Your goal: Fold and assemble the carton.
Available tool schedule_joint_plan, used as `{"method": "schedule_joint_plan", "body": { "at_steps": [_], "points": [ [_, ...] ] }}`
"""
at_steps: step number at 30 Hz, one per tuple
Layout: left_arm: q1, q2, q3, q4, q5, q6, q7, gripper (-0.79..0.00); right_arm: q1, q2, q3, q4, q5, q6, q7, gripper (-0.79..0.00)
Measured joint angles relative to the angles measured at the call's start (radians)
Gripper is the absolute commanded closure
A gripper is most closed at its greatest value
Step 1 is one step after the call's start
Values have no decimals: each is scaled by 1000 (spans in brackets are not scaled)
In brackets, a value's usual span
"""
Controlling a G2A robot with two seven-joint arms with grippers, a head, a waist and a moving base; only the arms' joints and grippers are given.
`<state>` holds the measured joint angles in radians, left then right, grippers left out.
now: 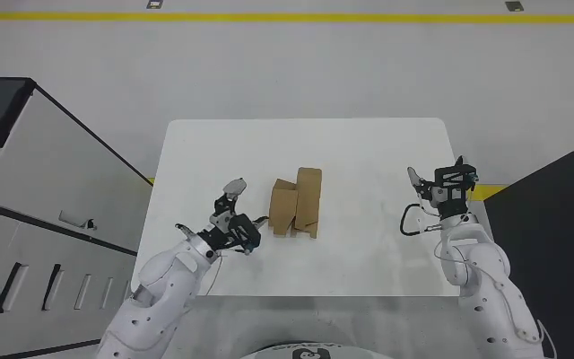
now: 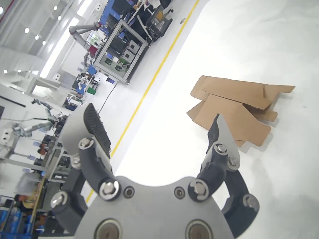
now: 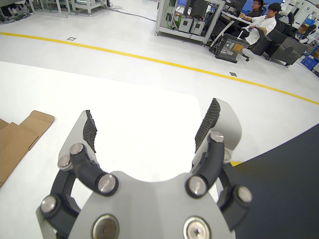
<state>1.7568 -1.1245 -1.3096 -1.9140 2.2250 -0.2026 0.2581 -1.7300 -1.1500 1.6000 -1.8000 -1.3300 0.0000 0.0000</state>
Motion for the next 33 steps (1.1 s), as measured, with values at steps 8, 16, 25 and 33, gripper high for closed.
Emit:
{"method": "schedule_joint_plan", "body": {
  "at_steps": [8,16,25,33],
  "points": [
    [-19,-9,122,22,147,24,-66,-785,0,0,0,0,0,0,0,-785],
    [-20,-9,122,23,148,21,-65,-785,0,0,0,0,0,0,0,-785],
    [-20,-15,223,32,293,58,-128,-785,0,0,0,0,0,0,0,-785],
    [-56,-34,315,87,376,113,-250,-785,0,0,0,0,0,0,0,-785]
  ]
}}
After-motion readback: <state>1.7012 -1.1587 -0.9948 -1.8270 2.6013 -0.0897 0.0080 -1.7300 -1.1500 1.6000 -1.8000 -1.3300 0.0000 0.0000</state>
